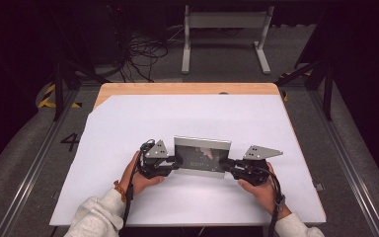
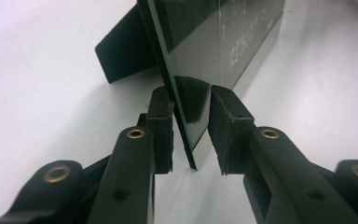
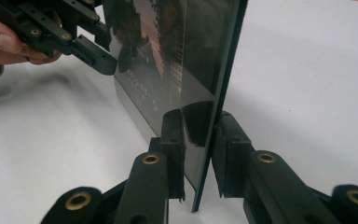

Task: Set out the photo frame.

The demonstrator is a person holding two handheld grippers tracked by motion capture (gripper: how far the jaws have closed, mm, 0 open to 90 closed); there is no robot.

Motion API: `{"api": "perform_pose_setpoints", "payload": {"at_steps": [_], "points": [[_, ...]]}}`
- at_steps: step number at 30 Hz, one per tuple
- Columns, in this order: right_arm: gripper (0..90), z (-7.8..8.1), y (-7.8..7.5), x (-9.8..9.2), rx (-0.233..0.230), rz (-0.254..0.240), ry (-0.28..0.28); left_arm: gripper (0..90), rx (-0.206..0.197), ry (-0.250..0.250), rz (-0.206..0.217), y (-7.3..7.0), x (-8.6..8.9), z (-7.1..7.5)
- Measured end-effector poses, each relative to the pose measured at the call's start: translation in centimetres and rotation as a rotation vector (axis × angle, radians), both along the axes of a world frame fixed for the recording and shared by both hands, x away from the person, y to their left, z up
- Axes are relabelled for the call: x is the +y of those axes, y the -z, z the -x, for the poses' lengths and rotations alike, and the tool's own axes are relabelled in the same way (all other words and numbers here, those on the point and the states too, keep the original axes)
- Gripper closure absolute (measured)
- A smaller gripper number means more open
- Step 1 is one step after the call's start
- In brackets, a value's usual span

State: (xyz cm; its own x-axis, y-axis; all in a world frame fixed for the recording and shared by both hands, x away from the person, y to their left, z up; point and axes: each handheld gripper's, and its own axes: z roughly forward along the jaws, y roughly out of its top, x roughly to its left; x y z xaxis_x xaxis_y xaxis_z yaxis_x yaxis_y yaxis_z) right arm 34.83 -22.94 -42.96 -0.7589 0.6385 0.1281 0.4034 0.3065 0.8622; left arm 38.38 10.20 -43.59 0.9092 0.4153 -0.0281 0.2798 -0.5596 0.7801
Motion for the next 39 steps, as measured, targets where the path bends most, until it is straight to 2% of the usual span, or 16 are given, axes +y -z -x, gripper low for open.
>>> {"api": "perform_pose_setpoints", "payload": {"at_steps": [5,9,10,13,15,18,23,34,36,39], "points": [[74.2,-0.5,0.1,0.1,0.005,-0.01,0.009,71.8,-0.022,-0.02,-0.006,0.1,-0.1,0.3],[73.6,-0.4,0.1,0.2,-0.008,0.001,0.016,71.2,-0.035,-0.022,-0.019,0.1,-0.1,0.5],[73.3,-0.3,0.1,0.3,-0.015,0.007,0.022,70.9,-0.041,-0.029,-0.019,0.1,-0.2,0.6],[74.7,0.1,0.1,0.4,-0.039,0.066,0.03,70.7,-0.041,-0.029,-0.014,0.2,-0.2,0.6],[77.3,0.3,0.1,0.2,-0.039,0.093,0.026,70.7,-0.044,-0.026,-0.019,0.2,-0.2,0.6],[79.7,0.5,0.3,0.1,-0.04,0.107,0.024,70.4,-0.053,-0.03,-0.031,0.3,-0.3,0.7],[79.4,0.5,0.4,0.1,-0.041,0.101,0.029,69.4,-0.079,-0.041,-0.065,0.4,-0.6,0.9],[77.7,0.1,0.6,1.0,-0.052,0.106,0.057,69.7,-0.066,-0.041,-0.065,0.7,-0.2,0.4],[77.7,0.1,0.7,1.0,-0.054,0.113,0.057,69.2,-0.067,-0.037,-0.088,0.9,-0.4,0.5],[77.7,0.1,0.7,1.0,-0.053,0.111,0.059,68.5,-0.063,-0.036,-0.092,1.1,-0.5,0.5]]}}
